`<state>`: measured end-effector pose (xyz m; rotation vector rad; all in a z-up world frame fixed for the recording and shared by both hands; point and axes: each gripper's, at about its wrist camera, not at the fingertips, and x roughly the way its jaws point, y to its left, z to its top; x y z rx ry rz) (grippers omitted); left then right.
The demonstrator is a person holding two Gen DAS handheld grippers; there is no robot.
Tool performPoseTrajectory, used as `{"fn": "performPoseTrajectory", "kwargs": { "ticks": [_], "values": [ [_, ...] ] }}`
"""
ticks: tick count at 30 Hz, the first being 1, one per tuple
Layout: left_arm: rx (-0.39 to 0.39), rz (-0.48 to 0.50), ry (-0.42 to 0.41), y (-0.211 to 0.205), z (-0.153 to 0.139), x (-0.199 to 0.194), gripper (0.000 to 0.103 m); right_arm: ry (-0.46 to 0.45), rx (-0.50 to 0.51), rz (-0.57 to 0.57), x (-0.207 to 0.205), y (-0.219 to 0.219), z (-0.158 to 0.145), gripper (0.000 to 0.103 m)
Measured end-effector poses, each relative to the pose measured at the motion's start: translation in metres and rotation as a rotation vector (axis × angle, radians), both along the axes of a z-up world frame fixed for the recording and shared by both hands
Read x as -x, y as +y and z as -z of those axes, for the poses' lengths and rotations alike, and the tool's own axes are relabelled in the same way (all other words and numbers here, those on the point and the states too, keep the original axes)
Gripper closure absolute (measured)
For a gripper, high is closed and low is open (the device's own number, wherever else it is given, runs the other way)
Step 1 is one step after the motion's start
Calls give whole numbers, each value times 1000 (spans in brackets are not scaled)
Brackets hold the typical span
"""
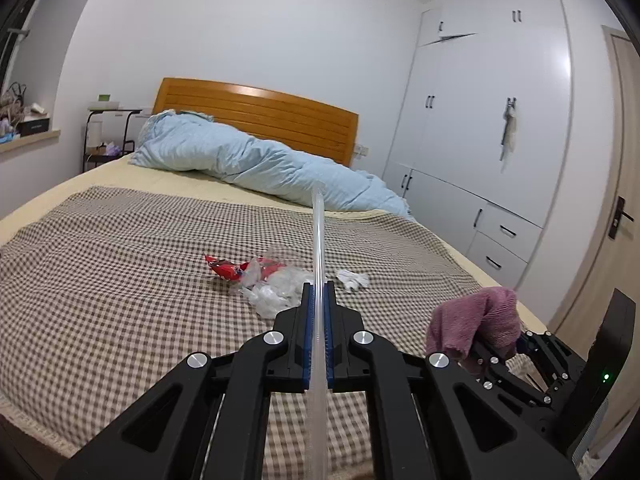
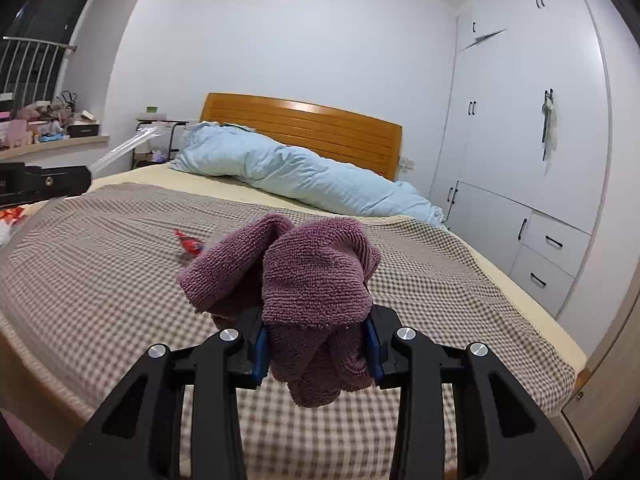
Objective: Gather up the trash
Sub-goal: 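Lift the mauve towel and clear tube off the bed with both tools, then lower the clear tube and mauve towel into the floor bin with both tools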
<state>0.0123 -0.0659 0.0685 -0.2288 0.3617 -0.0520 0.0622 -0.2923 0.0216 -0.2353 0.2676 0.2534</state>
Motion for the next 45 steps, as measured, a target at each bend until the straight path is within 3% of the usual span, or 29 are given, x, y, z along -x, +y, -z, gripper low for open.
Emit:
{"fn": "performPoseTrajectory", "kwargs": {
  "ticks": [7,19,31,45],
  "values": [
    [-34,55,-13,-15,-6,45,101,9,-26,-44,45,-9,-4,66],
    [-76,157,29,-35,16,98,101,68,-54,-102,104,-28,16,66],
    [-86,239,143,-48,59,117,101,174,-77,-114,126,-38,47,66],
    [-92,316,305,-65,121,114,101,357,-94,-79,131,-47,105,66]
  ]
}}
